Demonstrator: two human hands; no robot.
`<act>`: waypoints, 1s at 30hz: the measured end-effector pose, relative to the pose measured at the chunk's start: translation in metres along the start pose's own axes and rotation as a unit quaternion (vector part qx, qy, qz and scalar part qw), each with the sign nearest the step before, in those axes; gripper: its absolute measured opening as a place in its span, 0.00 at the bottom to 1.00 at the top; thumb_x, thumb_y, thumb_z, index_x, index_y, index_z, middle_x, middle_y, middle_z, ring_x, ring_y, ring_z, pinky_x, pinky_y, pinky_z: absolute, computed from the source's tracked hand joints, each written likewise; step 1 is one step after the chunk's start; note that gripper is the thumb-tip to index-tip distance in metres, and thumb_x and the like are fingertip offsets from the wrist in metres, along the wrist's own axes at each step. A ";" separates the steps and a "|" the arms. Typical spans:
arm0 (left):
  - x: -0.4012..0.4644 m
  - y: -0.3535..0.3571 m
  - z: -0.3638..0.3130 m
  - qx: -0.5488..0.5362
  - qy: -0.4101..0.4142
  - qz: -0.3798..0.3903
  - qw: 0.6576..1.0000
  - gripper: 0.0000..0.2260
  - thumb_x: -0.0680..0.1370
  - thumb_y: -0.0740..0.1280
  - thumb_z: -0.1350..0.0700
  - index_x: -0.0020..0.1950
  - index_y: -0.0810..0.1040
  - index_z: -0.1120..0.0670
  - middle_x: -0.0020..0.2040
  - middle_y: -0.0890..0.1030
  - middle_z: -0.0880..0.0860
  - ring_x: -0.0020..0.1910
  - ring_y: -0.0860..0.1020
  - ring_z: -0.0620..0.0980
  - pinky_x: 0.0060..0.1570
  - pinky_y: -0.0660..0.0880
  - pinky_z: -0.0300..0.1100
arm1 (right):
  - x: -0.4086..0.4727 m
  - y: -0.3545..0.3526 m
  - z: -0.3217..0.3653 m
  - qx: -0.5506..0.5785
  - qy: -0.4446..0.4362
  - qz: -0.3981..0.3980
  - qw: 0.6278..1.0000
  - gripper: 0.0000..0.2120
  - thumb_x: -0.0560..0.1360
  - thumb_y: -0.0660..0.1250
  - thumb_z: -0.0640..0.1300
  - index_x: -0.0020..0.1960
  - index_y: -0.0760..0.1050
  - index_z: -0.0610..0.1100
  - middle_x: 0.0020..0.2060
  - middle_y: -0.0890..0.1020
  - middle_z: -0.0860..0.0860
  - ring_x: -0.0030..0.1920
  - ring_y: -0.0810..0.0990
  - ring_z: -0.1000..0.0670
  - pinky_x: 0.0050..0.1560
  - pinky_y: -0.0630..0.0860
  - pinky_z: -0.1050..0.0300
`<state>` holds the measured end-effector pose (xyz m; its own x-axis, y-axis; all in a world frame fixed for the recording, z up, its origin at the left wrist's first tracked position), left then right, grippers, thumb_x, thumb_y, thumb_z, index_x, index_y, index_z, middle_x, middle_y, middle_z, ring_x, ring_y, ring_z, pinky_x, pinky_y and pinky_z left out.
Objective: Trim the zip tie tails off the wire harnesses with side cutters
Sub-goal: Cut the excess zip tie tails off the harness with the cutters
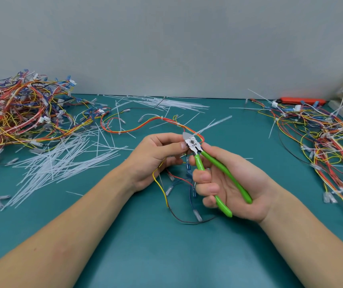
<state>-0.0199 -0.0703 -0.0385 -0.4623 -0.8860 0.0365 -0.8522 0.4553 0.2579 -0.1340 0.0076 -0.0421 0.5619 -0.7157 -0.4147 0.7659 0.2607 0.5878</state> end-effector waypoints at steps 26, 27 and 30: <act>0.000 0.002 -0.001 -0.006 -0.003 0.012 1.000 0.09 0.76 0.71 0.58 0.54 0.87 0.57 0.47 0.86 0.54 0.41 0.80 0.47 0.44 0.79 0.38 | 0.000 0.004 0.000 -0.003 -0.007 0.014 1.000 0.20 0.81 0.63 0.60 0.56 0.80 0.44 0.44 0.83 0.42 0.43 0.85 0.41 0.47 0.83 0.41; 0.000 0.002 -0.001 -0.006 -0.004 0.010 1.000 0.09 0.76 0.71 0.58 0.54 0.87 0.57 0.47 0.86 0.54 0.42 0.80 0.47 0.44 0.79 0.38 | 0.000 0.004 0.000 -0.006 -0.007 0.008 1.000 0.19 0.81 0.63 0.60 0.55 0.80 0.44 0.42 0.82 0.43 0.40 0.84 0.43 0.44 0.83 0.43; 0.001 0.000 0.000 0.001 -0.007 0.001 1.000 0.10 0.76 0.72 0.58 0.55 0.86 0.58 0.47 0.84 0.56 0.43 0.77 0.51 0.48 0.78 0.41 | -0.001 0.003 0.000 -0.013 -0.008 -0.008 1.000 0.17 0.82 0.62 0.61 0.51 0.78 0.48 0.35 0.77 0.49 0.29 0.76 0.51 0.32 0.78 0.54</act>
<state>-0.0205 -0.0711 -0.0389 -0.4681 -0.8834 0.0232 -0.8512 0.4578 0.2567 -0.1322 0.0086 -0.0400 0.5450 -0.7304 -0.4118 0.7822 0.2660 0.5634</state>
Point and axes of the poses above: each hand's wrist, its own x-axis towards the middle knuckle, its own y-axis out of the palm, z = x × y, the point moved 8 cm from there along x, towards the middle knuckle
